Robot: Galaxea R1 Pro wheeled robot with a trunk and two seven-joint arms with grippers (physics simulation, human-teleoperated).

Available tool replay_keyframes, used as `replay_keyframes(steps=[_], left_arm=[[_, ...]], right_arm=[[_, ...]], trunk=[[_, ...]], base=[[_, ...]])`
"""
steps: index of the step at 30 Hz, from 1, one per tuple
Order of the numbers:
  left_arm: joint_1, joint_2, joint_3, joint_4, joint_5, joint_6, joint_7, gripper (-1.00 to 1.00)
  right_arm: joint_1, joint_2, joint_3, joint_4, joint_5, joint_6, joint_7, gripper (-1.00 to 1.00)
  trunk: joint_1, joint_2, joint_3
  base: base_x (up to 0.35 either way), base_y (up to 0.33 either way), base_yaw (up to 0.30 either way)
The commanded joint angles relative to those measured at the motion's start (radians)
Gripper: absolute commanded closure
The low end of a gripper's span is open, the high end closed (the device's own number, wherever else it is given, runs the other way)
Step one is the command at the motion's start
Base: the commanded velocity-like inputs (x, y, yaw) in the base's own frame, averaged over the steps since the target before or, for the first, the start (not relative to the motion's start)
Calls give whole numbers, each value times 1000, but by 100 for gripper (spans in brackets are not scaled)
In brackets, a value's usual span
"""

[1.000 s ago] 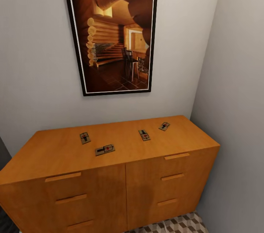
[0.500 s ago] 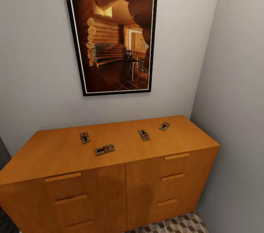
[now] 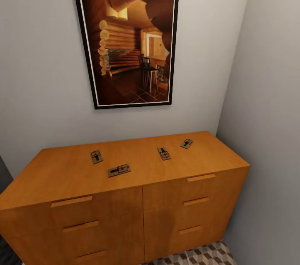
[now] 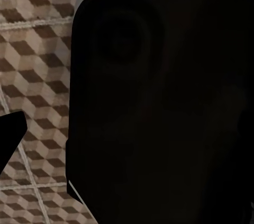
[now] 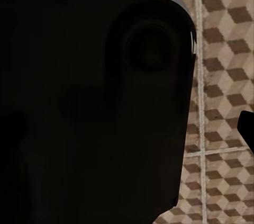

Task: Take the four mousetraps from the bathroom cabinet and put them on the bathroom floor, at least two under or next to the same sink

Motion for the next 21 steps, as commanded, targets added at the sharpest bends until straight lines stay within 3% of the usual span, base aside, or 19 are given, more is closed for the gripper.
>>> replay_keyframes(steps=[1, 21], left_arm=[[0, 3, -3, -6, 16, -7, 4, -100], [1, 0, -1, -18, 18, -48, 4, -100]], right_arm=[[-3, 5, 6, 5, 9, -6, -6, -100], [-3, -7, 10, 6, 35, -6, -8, -100]], trunk=[[0, 0, -1], [0, 0, -1]], base=[[0, 0, 0], [0, 0, 0]])
